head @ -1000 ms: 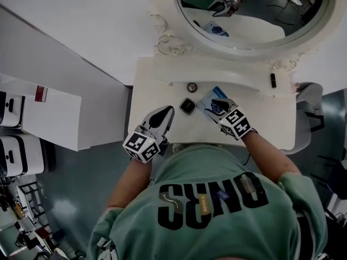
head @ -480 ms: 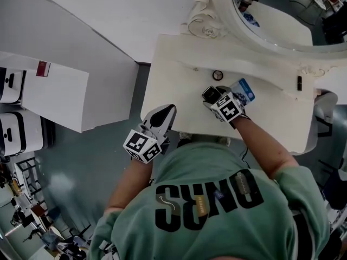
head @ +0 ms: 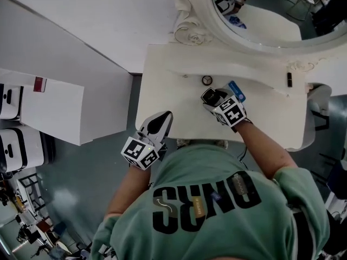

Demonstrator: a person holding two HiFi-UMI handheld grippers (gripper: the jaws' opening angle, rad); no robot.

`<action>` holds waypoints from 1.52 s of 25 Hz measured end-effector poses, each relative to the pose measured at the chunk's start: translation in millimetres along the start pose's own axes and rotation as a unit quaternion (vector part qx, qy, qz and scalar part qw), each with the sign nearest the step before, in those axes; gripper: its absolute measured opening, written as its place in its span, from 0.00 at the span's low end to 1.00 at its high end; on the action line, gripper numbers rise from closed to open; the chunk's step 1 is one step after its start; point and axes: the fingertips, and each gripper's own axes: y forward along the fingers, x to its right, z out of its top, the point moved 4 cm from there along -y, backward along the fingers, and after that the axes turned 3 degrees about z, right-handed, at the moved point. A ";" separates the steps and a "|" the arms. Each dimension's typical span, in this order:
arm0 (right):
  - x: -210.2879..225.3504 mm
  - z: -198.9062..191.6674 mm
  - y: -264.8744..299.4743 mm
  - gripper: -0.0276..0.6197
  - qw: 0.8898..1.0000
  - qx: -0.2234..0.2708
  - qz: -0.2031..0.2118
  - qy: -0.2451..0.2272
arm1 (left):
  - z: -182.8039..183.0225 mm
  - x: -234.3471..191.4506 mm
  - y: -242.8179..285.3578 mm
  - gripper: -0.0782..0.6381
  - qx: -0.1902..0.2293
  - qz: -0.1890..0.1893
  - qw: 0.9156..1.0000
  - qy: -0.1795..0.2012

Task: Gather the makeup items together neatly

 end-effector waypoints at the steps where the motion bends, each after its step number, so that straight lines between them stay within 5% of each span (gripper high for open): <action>1: 9.7 1.3 -15.6 0.53 1.000 0.014 -0.010 0.014 | 2.4 4.8 5.1 0.12 0.000 -0.004 1.000 0.002; 6: 90.9 -13.8 -109.8 0.53 0.987 0.069 -0.102 0.101 | 16.1 33.7 47.6 0.12 0.001 -0.044 0.999 0.014; 15: 228.0 -81.6 -213.5 0.53 0.936 0.073 -0.248 0.237 | 26.9 87.2 116.8 0.12 -0.015 -0.108 0.993 0.033; 20: 262.3 -95.0 -215.2 0.54 0.918 0.060 -0.274 0.281 | 25.9 94.9 132.4 0.12 -0.024 -0.115 0.993 0.032; 33: 284.1 -99.5 -197.0 0.54 0.899 0.047 -0.301 0.314 | 22.2 75.1 128.0 0.12 -0.033 -0.100 0.994 0.022; 38: 276.2 -86.3 -210.4 0.55 0.901 0.078 -0.298 0.306 | 22.9 73.3 124.7 0.12 -0.032 -0.101 0.994 0.024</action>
